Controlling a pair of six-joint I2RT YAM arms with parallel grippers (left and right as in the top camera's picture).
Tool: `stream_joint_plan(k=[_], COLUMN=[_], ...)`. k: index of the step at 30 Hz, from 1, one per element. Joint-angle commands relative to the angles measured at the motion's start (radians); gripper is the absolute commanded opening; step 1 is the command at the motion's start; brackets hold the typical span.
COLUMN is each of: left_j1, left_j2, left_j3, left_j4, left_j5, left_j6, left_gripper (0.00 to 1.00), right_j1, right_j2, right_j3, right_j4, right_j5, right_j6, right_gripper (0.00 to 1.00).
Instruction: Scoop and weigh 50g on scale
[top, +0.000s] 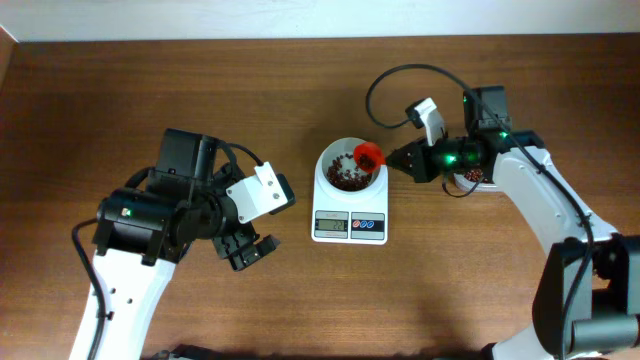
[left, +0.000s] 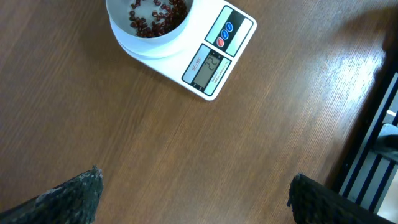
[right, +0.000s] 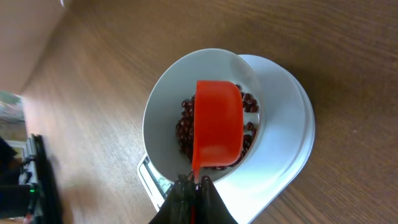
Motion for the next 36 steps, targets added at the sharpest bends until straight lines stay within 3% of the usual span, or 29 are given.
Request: stream_joint_plan(k=[1, 6, 9, 11, 13, 16, 18, 20, 22, 24, 26, 28, 30, 32, 34, 36], left_j1=[0.003, 0.003, 0.003, 0.003, 0.003, 0.003, 0.003, 0.003, 0.003, 0.003, 0.003, 0.003, 0.003, 0.003, 0.003, 0.003], left_j2=[0.004, 0.004, 0.004, 0.004, 0.004, 0.004, 0.004, 0.004, 0.004, 0.004, 0.004, 0.004, 0.004, 0.004, 0.004, 0.004], left_j3=[0.007, 0.007, 0.007, 0.007, 0.007, 0.007, 0.007, 0.007, 0.007, 0.007, 0.007, 0.007, 0.007, 0.007, 0.007, 0.007], left_j4=[0.001, 0.001, 0.001, 0.001, 0.001, 0.001, 0.001, 0.001, 0.001, 0.001, 0.001, 0.001, 0.001, 0.001, 0.001, 0.001], left_j5=[0.018, 0.018, 0.018, 0.018, 0.018, 0.018, 0.018, 0.018, 0.018, 0.018, 0.018, 0.018, 0.018, 0.018, 0.018, 0.018], left_j6=[0.016, 0.016, 0.016, 0.016, 0.016, 0.016, 0.016, 0.016, 0.016, 0.016, 0.016, 0.016, 0.016, 0.016, 0.016, 0.016], left_gripper=[0.99, 0.99, 0.99, 0.99, 0.99, 0.99, 0.99, 0.99, 0.99, 0.99, 0.99, 0.99, 0.99, 0.99, 0.99, 0.99], right_j1=[0.052, 0.127, 0.152, 0.153, 0.156, 0.157, 0.159, 0.159, 0.165, 0.177, 0.19, 0.204, 0.205, 0.204, 0.205, 0.204], right_j2=[-0.074, -0.111, -0.111, -0.111, -0.114, -0.114, -0.115, -0.115, -0.115, -0.115, -0.119, -0.119, -0.123, -0.122, -0.129, -0.128], right_j3=[0.024, 0.024, 0.024, 0.024, 0.024, 0.024, 0.024, 0.024, 0.024, 0.025, 0.031, 0.031, 0.039, 0.04, 0.04, 0.04], right_j4=[0.0, 0.0, -0.023, -0.009, -0.023, 0.007, 0.0, 0.007, -0.02, 0.003, -0.023, 0.019, -0.005, 0.018, -0.009, 0.012], right_j5=[0.112, 0.31, 0.315, 0.413, 0.258, 0.372, 0.222, 0.34, 0.19, 0.34, 0.222, 0.422, 0.298, 0.468, 0.311, 0.414], right_j6=[-0.021, -0.021, -0.085, -0.01, -0.103, -0.013, -0.109, -0.026, -0.135, -0.039, -0.133, -0.018, -0.098, 0.004, -0.101, -0.039], right_gripper=[0.04, 0.04, 0.04, 0.04, 0.04, 0.04, 0.04, 0.04, 0.04, 0.04, 0.04, 0.04, 0.04, 0.04, 0.04, 0.04])
